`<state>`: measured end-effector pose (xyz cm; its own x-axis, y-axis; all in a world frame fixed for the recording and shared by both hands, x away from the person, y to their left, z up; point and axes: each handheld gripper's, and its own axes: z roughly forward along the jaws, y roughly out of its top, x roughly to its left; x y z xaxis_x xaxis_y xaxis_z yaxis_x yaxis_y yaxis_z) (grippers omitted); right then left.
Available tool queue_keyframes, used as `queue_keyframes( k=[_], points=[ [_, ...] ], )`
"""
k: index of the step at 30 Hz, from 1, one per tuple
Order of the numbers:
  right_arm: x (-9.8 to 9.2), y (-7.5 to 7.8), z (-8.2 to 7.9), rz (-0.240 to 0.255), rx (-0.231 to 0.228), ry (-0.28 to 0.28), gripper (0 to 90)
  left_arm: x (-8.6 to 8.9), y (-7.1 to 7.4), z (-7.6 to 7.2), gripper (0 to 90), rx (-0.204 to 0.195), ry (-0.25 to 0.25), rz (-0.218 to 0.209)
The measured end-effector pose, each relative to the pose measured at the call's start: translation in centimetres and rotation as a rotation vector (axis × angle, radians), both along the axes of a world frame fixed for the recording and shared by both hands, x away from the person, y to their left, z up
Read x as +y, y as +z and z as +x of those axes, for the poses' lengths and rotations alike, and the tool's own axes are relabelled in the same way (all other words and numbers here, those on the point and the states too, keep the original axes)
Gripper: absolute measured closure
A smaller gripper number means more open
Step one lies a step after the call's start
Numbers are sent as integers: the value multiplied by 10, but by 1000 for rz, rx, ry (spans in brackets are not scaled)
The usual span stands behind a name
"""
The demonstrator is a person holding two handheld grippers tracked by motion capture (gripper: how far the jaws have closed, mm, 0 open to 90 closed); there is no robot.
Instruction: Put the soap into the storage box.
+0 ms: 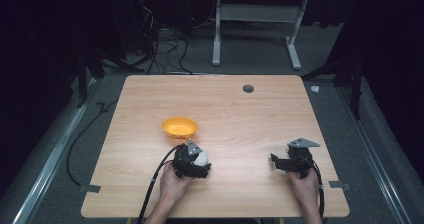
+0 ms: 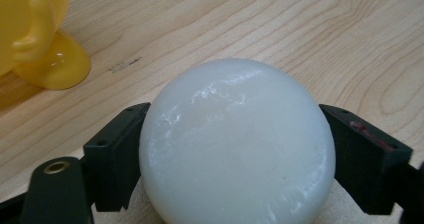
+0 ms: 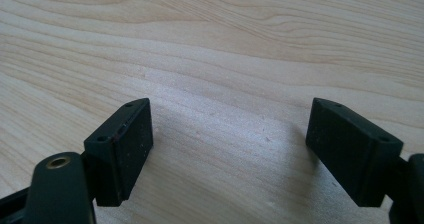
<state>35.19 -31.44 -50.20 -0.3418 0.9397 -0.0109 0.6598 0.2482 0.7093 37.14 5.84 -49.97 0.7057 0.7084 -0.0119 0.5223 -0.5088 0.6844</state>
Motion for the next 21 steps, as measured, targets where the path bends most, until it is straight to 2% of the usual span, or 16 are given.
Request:
queue_keyframes(
  k=[4,15,21],
  points=[
    [0,0,0,0,0,0,198,1,0,1,237,-5,2,-6],
    [0,0,0,2,-1,-1,199,1,1,-1,242,-24,0,2],
    [0,0,0,2,-1,-1,198,5,7,-2,242,-37,5,-30]
  ],
)
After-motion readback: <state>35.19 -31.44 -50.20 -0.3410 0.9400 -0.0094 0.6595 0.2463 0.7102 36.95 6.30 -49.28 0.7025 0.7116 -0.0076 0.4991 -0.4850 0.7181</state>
